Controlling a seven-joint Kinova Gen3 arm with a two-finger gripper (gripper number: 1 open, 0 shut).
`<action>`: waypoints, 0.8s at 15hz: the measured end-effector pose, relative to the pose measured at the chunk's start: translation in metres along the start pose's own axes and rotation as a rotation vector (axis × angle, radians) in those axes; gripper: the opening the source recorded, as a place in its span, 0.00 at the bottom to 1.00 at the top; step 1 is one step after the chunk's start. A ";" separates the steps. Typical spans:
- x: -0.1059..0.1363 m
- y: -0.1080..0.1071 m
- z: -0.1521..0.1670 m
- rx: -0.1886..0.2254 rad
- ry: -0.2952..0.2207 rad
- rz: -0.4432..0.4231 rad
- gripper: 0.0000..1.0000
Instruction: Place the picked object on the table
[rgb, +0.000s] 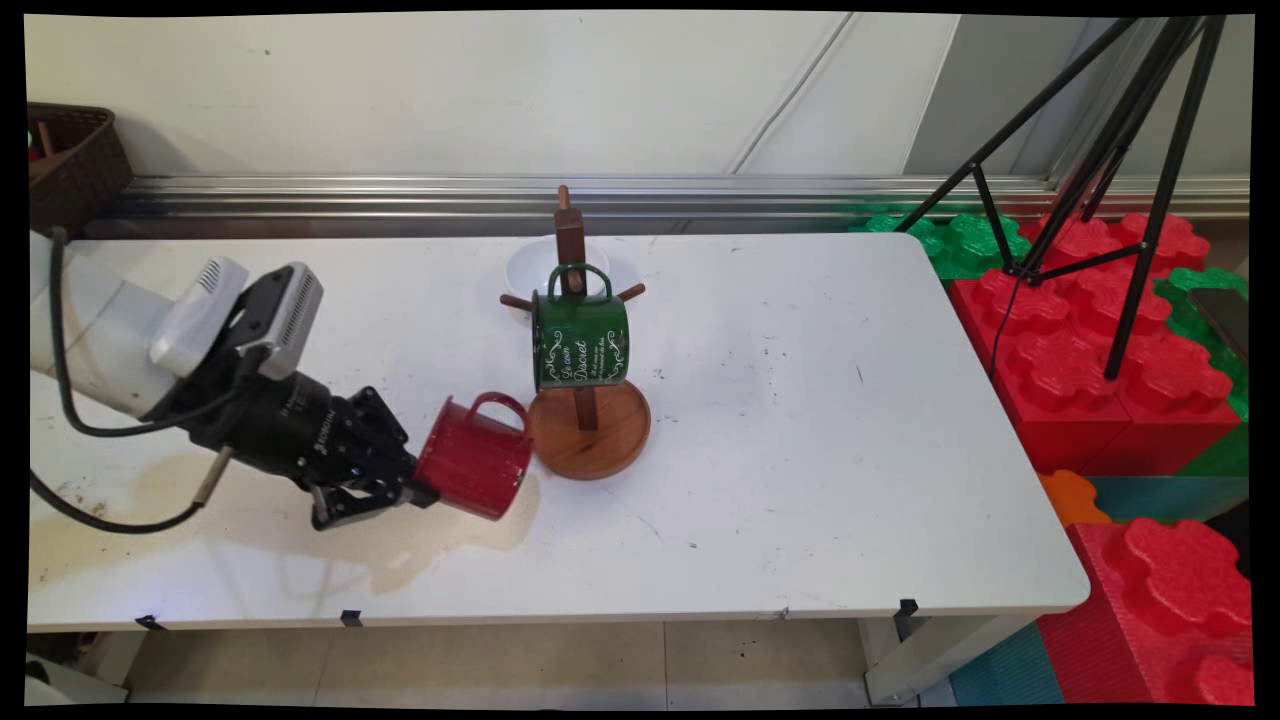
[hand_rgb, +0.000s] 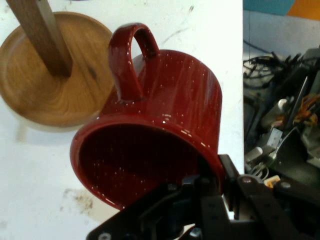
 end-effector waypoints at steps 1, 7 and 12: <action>0.000 -0.001 -0.003 0.002 -0.012 0.008 0.00; 0.000 -0.012 -0.029 0.034 -0.105 0.067 0.00; -0.005 -0.026 -0.048 0.082 -0.187 0.100 0.00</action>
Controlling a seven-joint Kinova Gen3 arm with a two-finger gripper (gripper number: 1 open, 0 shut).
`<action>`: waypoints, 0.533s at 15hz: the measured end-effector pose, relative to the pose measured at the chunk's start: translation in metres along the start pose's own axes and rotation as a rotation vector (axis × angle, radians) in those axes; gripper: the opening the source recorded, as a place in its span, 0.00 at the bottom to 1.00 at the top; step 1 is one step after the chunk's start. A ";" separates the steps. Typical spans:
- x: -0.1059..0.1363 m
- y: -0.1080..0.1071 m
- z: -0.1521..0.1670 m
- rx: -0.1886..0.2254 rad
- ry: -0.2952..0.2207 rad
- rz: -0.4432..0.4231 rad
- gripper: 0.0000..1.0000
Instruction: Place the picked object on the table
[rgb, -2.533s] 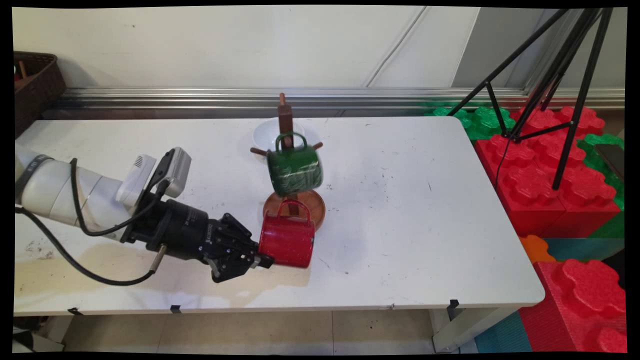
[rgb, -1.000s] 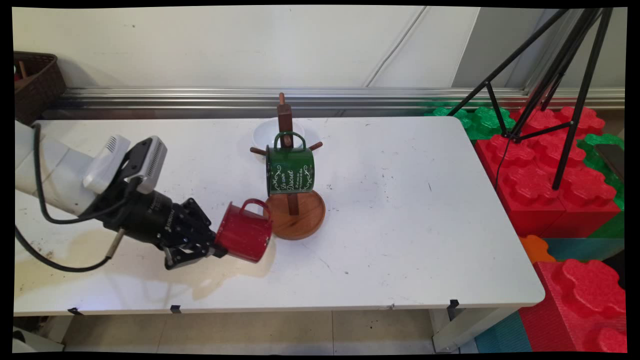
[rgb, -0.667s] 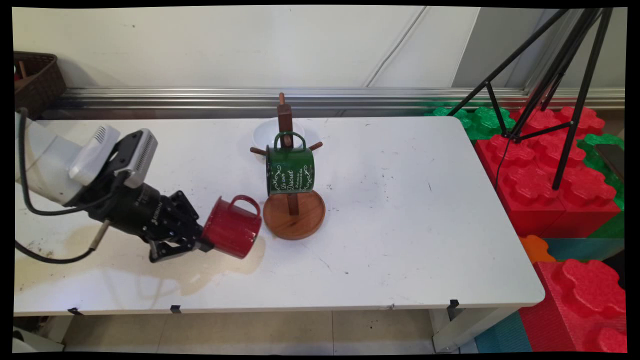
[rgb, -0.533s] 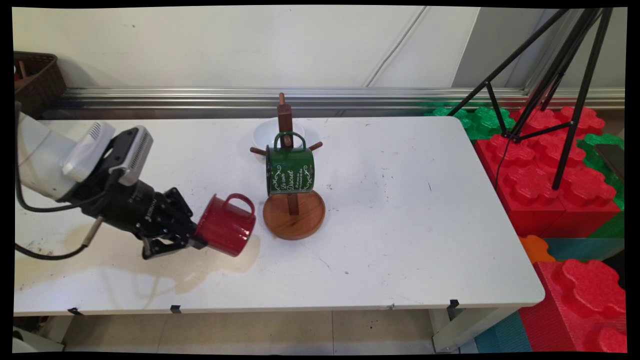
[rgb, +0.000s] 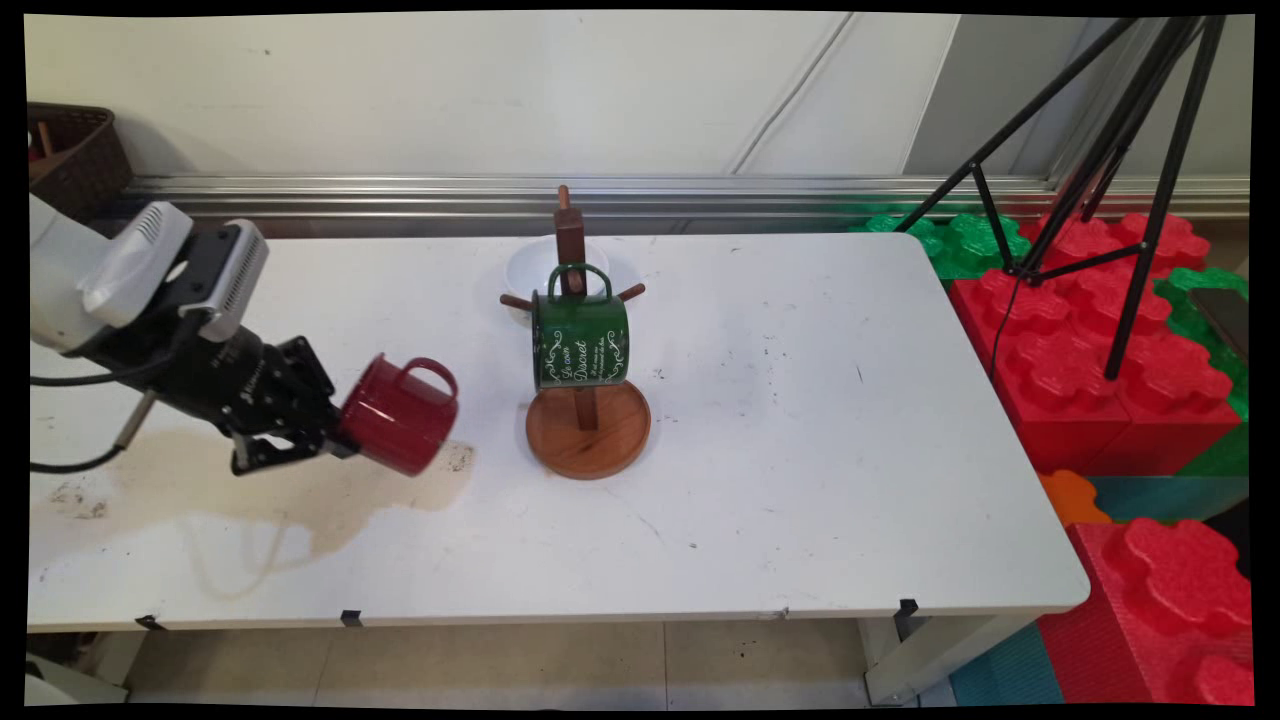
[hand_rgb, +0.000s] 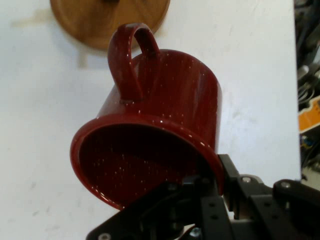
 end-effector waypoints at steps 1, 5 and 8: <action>-0.002 -0.002 -0.002 0.006 -0.011 0.003 0.00; -0.012 -0.016 -0.014 0.051 -0.085 0.037 0.00; -0.017 -0.024 -0.019 0.077 -0.122 0.057 0.00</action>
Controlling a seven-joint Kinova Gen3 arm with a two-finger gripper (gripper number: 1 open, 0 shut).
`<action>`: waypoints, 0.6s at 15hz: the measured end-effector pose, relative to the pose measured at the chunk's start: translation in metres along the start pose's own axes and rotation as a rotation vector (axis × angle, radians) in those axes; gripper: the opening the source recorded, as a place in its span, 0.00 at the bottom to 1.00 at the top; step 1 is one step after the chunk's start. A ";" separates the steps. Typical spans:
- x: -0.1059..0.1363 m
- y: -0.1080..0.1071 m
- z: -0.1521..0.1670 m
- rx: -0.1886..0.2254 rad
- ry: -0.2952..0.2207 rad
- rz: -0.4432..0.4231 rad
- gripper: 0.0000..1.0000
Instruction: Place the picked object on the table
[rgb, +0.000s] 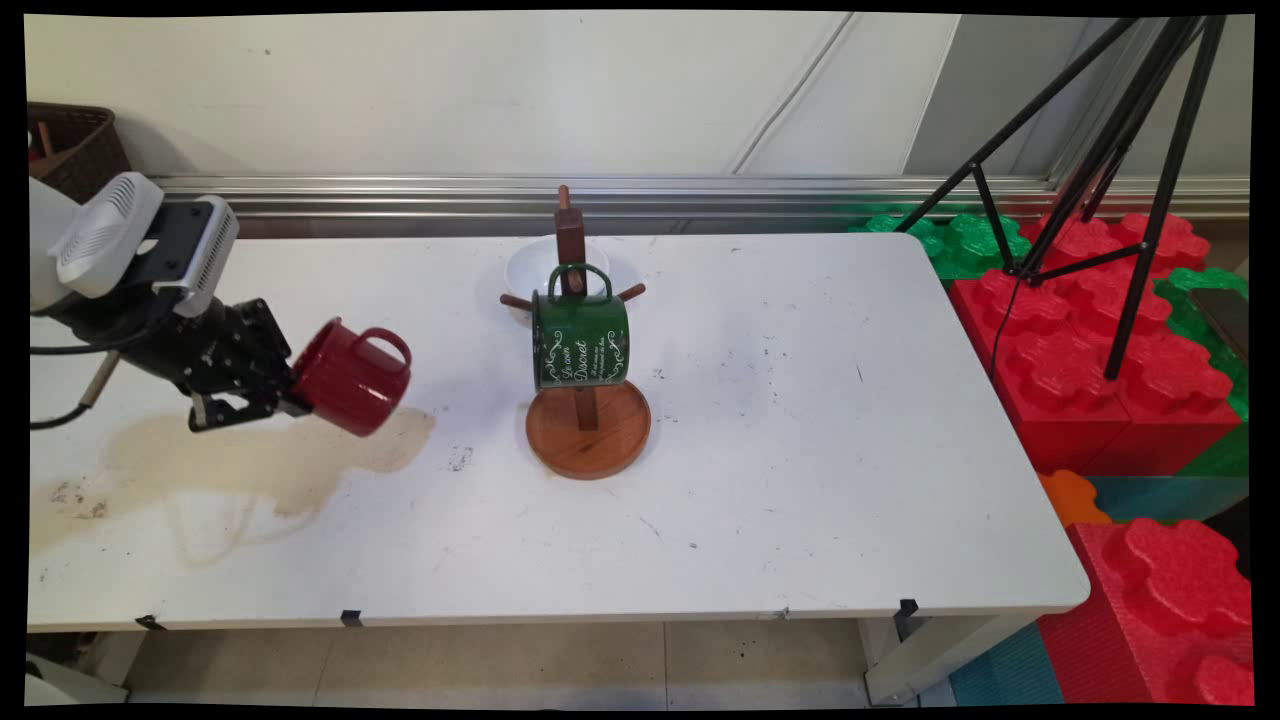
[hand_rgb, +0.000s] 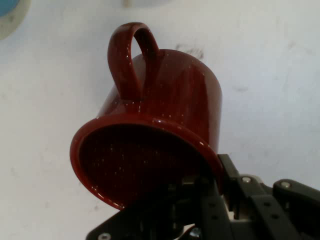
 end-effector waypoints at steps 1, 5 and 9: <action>-0.001 -0.003 -0.001 0.009 -0.012 0.008 0.00; -0.009 -0.017 0.000 0.054 -0.070 0.061 0.00; -0.014 -0.028 0.007 0.073 -0.099 0.102 0.00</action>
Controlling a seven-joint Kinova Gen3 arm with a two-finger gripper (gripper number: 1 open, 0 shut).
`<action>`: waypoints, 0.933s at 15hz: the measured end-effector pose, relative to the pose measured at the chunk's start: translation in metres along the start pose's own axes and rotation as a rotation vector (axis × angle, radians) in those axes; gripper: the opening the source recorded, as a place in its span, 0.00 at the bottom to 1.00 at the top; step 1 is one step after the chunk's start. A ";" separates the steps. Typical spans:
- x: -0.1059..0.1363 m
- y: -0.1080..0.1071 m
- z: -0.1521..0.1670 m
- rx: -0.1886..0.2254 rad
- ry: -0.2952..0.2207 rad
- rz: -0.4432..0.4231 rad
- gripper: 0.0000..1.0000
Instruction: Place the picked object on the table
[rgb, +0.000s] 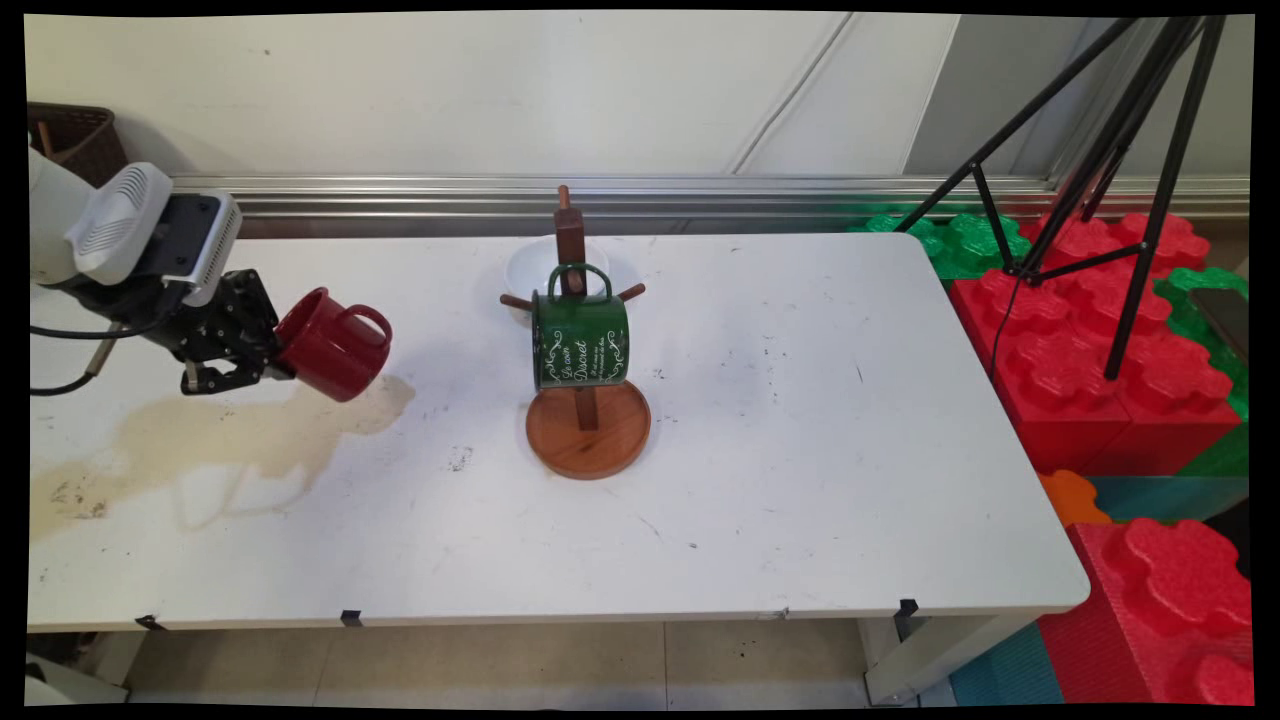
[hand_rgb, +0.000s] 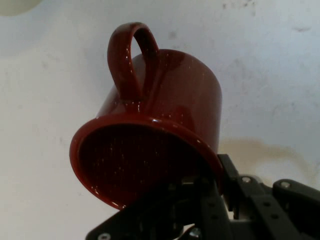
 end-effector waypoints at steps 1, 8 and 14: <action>-0.002 -0.003 0.003 0.003 -0.007 0.010 0.00; -0.010 -0.013 0.037 0.004 -0.050 0.059 0.00; -0.006 -0.013 0.061 0.006 -0.069 0.068 0.00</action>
